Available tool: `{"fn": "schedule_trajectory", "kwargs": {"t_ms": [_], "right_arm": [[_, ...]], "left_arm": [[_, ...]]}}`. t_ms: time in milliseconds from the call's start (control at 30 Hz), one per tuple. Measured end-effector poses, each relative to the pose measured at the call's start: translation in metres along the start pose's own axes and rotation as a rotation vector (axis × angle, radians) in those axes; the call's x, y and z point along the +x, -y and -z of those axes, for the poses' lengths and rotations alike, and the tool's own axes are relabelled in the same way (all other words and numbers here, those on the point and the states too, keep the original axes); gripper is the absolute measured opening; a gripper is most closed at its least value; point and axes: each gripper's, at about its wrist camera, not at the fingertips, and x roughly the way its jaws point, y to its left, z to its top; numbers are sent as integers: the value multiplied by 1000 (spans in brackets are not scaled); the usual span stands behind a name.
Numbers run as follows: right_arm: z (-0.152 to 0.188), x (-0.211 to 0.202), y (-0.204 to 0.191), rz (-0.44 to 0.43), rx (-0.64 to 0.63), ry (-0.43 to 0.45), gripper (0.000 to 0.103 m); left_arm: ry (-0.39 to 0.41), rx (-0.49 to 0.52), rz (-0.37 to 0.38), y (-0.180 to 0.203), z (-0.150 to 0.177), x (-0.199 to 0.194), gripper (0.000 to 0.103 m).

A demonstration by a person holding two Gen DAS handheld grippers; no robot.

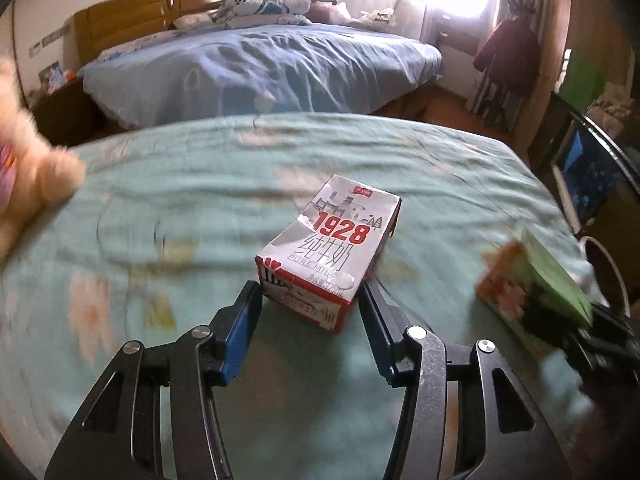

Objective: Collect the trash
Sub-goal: 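Grasp the white-red milk carton with the left tool while the right tool grasps the green carton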

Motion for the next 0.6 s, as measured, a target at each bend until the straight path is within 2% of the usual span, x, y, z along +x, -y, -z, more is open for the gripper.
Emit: {"fn": "schedule_trajectory", "kwargs": {"t_ms": [233,333,400,467,600], "right_arm": [[13,-18,11,12,17,0,34],[15,-20,15,-6,32,-4,37],[15,-22,16,-12,43,3,39],[14,-22,18,-11,48,8,47],[14,-18,16,-4,45,6,48]], "left_arm": [[-38,-83,78,21,50,-34,51],[-34,-69,56,27,56,-40,54],[-31,-70,45,25,55,-39,64],[-30,-81,36,23,53,-38,71],[-35,-63,40,26,52,-32,71]]}}
